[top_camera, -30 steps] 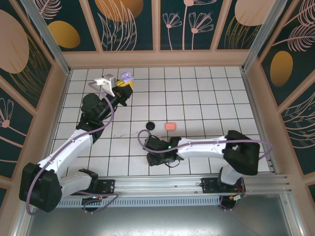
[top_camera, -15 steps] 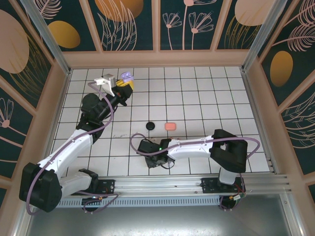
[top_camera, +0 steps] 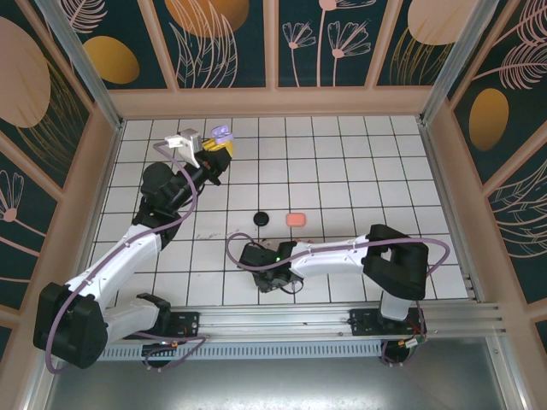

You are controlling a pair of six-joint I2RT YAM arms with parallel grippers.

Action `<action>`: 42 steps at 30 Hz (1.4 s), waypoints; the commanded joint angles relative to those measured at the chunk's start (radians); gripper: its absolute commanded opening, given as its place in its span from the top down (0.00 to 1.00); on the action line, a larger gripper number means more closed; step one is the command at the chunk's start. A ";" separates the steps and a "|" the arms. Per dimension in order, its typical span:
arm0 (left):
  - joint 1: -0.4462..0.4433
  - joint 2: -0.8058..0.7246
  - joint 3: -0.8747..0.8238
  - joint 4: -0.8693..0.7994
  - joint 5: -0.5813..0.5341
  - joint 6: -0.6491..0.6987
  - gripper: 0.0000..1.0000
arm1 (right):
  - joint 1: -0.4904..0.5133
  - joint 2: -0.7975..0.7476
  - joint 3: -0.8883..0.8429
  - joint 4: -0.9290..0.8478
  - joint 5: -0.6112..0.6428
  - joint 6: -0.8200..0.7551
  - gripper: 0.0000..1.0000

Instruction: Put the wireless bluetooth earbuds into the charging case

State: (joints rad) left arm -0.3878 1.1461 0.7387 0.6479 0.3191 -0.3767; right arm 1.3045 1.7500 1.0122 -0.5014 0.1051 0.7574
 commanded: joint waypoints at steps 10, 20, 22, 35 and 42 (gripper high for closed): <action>0.000 0.019 0.040 0.044 0.077 -0.027 1.00 | -0.003 0.028 -0.032 0.010 0.007 -0.015 0.72; 0.001 0.020 0.036 0.039 0.089 -0.028 1.00 | -0.014 0.065 0.008 -0.006 0.004 -0.009 0.71; 0.000 0.019 0.036 0.038 0.092 -0.025 1.00 | -0.014 0.073 0.018 -0.011 0.004 -0.004 0.72; 0.001 0.010 0.033 0.032 0.118 -0.013 1.00 | -0.013 0.105 0.040 -0.034 0.001 0.019 0.83; 0.000 0.009 0.029 0.039 0.152 0.010 1.00 | -0.022 0.037 0.043 -0.046 0.032 0.021 0.90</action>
State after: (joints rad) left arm -0.3878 1.1660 0.7483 0.6476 0.4355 -0.3927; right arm 1.2972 1.7821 1.0660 -0.5694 0.1120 0.7670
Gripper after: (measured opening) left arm 0.205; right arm 0.136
